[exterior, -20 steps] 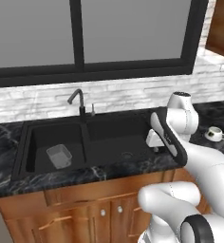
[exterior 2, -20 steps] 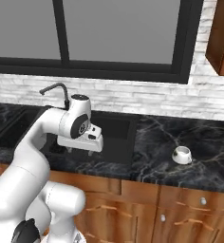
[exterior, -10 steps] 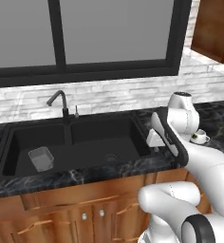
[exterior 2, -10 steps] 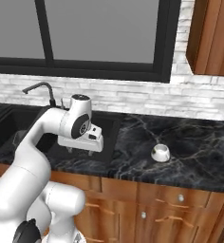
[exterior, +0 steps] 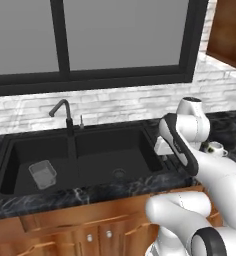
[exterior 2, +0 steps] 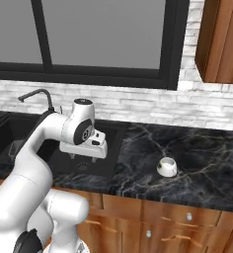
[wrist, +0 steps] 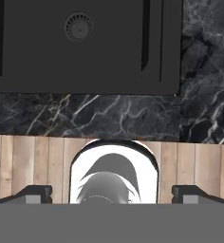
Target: Place the tupperware in the left basin and the mug in the right basin of the sink.
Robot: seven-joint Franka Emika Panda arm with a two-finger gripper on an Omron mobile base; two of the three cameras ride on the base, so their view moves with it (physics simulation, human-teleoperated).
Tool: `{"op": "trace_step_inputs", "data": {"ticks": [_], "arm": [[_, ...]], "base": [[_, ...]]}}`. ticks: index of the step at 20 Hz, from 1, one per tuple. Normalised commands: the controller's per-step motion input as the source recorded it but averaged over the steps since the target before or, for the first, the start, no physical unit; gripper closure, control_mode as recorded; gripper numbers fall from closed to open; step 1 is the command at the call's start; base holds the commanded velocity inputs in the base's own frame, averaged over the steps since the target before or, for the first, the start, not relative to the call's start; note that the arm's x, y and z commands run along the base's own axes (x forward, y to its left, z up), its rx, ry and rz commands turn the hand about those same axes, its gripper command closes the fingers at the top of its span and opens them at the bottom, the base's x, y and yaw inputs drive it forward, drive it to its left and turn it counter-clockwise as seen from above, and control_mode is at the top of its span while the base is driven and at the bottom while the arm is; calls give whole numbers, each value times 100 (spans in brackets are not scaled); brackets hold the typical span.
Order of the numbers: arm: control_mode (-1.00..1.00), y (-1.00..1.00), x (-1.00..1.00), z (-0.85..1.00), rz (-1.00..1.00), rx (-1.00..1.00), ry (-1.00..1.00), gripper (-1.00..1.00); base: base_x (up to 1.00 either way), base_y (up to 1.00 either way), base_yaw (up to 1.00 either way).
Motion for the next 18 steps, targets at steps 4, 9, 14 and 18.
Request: {"op": "trace_step_inputs", "data": {"ticks": [4,9,14,18], "arm": [[100,0,0,0,0,0,0,-100],[100,0,0,0,0,0,0,-100],[100,0,0,0,0,0,0,-100],[100,0,0,0,0,0,0,-100]], "base": [[54,-14,1],[32,-15,2],[9,-10,2],[0,0,0]]}}
